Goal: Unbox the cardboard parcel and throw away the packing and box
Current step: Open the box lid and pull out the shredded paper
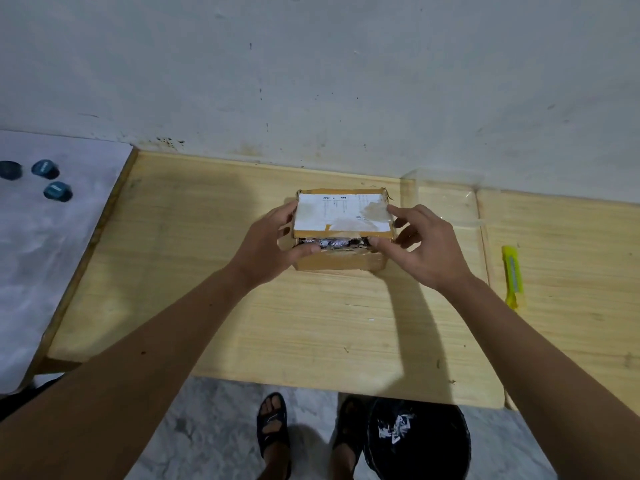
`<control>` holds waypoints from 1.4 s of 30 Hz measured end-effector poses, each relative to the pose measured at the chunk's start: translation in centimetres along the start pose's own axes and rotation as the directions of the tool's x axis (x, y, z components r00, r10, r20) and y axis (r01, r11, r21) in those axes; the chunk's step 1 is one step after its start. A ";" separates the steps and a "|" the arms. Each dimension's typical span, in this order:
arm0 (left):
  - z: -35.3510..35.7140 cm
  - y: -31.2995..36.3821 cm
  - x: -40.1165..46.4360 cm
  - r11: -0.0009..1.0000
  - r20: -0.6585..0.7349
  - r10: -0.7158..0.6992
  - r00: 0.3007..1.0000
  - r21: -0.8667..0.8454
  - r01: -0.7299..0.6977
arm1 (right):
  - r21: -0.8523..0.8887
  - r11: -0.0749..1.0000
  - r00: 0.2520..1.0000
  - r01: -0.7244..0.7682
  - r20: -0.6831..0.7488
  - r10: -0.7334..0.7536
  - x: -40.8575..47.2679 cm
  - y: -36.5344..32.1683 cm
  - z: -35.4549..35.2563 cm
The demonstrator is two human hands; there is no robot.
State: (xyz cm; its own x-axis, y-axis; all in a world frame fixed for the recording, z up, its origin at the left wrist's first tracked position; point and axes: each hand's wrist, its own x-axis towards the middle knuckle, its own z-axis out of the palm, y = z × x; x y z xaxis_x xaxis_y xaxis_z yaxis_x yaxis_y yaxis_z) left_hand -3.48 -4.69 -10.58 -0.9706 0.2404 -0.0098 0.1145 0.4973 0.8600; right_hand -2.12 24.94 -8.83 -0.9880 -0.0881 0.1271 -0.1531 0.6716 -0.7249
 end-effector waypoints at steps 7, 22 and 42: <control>0.7 -1.9 0.1 0.998 -0.045 0.041 0.998 -0.037 -0.043 | 0.008 0.992 0.988 0.125 -0.093 -0.124 4.8 -1.3 -1.7; 0.0 -3.3 0.8 0.997 -0.020 0.053 0.998 -0.060 -0.054 | 0.113 0.993 0.995 -0.027 -0.089 0.037 12.6 0.6 -1.1; 0.4 -3.5 0.6 0.997 -0.017 0.071 0.997 -0.032 -0.072 | -0.028 0.993 0.960 0.118 -0.253 -0.121 9.9 -1.2 -1.2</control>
State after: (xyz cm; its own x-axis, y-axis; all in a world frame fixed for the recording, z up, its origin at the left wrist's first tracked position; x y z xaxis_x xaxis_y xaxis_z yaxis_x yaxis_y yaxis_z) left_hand -4.42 -5.94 -13.80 -0.9634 0.2612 0.0599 0.1770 0.4523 0.8741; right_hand -11.65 24.17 -5.86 -0.9241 0.0205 0.3816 -0.2681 0.6768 -0.6856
